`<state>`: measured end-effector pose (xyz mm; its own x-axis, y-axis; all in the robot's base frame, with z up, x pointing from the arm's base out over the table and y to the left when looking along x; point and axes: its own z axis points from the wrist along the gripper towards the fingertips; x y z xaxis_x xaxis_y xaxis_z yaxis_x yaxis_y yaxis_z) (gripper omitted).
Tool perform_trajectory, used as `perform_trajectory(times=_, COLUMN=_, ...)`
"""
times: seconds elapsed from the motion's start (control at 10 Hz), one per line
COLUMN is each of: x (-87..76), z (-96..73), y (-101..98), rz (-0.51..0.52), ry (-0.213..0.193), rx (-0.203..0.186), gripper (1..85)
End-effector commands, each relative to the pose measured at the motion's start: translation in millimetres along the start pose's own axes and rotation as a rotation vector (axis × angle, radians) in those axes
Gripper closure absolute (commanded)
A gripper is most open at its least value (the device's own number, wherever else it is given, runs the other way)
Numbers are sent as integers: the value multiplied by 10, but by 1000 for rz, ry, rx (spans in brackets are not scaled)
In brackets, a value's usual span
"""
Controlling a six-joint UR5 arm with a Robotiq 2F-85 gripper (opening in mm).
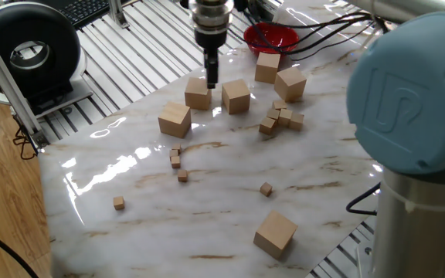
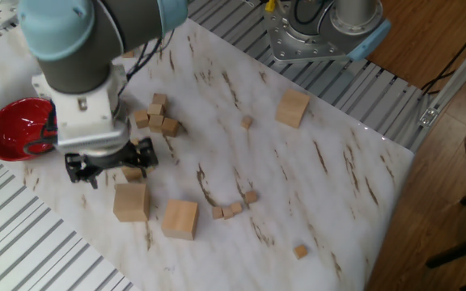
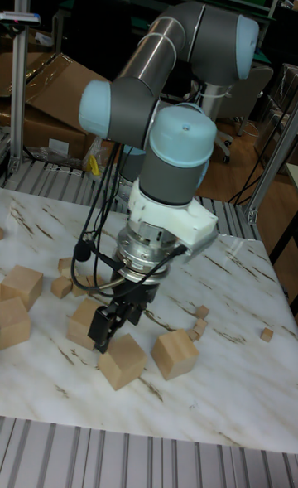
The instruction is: Stack the blocks in a vertical line of five
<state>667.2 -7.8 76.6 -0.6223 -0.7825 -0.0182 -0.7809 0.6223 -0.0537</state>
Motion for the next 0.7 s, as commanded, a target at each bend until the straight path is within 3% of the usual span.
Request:
perform_trajectory(times=0.0, x=-352, z=84, y=94, rz=125, ry=-39, rx=-43, gripper=100)
perform_trajectory(times=0.1, x=-409, z=170, y=48, rz=128, ry=-65, rx=-30, gripper=97)
perform_trajectory(times=0.3, x=-258, z=222, y=-90, rz=89, ry=-32, rx=27, gripper=60)
perform_trajectory(times=0.4, x=-204, z=241, y=-115, rz=72, ry=-24, rx=37, gripper=13)
perform_trajectory(times=0.6, x=-172, z=273, y=-107, rz=77, ry=-26, rx=36, gripper=7)
